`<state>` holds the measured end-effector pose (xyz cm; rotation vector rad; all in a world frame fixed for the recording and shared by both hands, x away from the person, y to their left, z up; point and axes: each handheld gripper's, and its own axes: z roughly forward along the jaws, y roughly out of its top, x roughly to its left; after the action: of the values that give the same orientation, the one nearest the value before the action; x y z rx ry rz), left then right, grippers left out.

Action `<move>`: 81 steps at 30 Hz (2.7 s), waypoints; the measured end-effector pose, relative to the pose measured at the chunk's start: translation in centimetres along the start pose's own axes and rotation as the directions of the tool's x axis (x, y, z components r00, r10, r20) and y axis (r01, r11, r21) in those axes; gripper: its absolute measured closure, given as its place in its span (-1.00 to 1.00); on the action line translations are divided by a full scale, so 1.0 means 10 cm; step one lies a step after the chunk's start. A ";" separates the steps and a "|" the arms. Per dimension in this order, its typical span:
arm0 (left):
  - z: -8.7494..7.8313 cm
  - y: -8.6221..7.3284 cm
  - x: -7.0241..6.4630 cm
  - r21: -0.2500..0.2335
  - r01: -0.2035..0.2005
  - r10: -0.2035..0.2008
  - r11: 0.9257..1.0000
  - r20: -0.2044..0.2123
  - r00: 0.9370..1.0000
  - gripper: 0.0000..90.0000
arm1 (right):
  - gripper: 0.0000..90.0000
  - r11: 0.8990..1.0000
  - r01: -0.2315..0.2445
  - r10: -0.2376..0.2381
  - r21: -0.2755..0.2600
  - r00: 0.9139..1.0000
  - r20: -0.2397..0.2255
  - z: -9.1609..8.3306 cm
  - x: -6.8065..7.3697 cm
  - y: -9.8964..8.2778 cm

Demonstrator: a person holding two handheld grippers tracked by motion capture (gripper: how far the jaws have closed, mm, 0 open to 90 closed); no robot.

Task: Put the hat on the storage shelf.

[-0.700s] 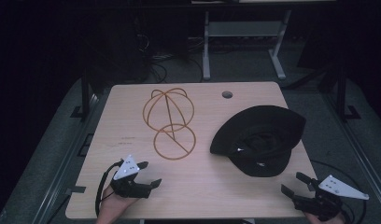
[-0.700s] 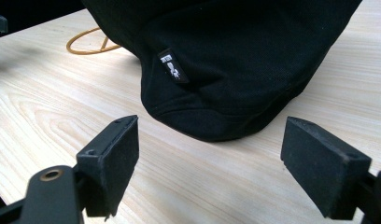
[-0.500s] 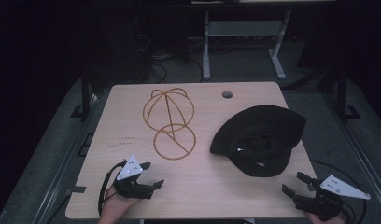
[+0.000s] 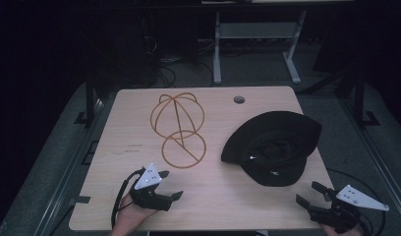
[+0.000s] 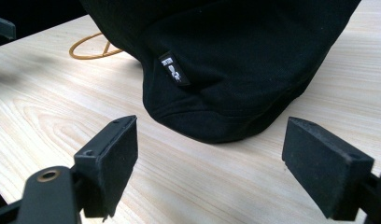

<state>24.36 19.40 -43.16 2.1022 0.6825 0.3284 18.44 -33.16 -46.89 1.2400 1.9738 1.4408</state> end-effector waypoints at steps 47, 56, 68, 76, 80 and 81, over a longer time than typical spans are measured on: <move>1.02 1.25 -0.49 0.047 -0.218 0.205 0.975 0.198 0.959 -0.42 | -0.61 1.000 0.010 -0.010 -0.006 1.000 -0.028 0.00 0.02 0.01; 1.25 1.34 -0.48 0.041 -0.195 0.184 0.980 0.191 0.964 -0.32 | -0.61 1.000 0.010 -0.011 -0.009 0.999 -0.035 0.00 0.02 0.00; 1.47 1.44 -0.55 0.086 -0.232 0.211 0.969 0.205 0.956 -0.03 | -0.60 1.000 0.008 -0.008 -0.008 0.999 -0.036 0.01 0.02 0.00; 1.60 1.45 -0.61 0.102 -0.252 0.226 0.962 0.214 0.950 0.29 | -0.60 1.000 -0.002 0.002 -0.011 0.999 -0.036 -0.01 0.00 -0.01; 1.60 1.47 -0.65 0.085 -0.264 0.240 0.961 0.218 0.946 0.55 | -0.60 1.000 -0.006 0.005 -0.009 0.999 -0.037 -0.01 -0.01 -0.02; 1.60 1.47 -0.66 0.084 -0.266 0.243 0.960 0.217 0.945 0.55 | -0.60 1.000 -0.006 0.005 -0.009 0.999 -0.037 -0.01 -0.01 -0.02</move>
<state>31.60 -1.98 -40.37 2.2978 0.3127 0.2133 18.33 -33.32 -47.03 1.2240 1.9873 1.4842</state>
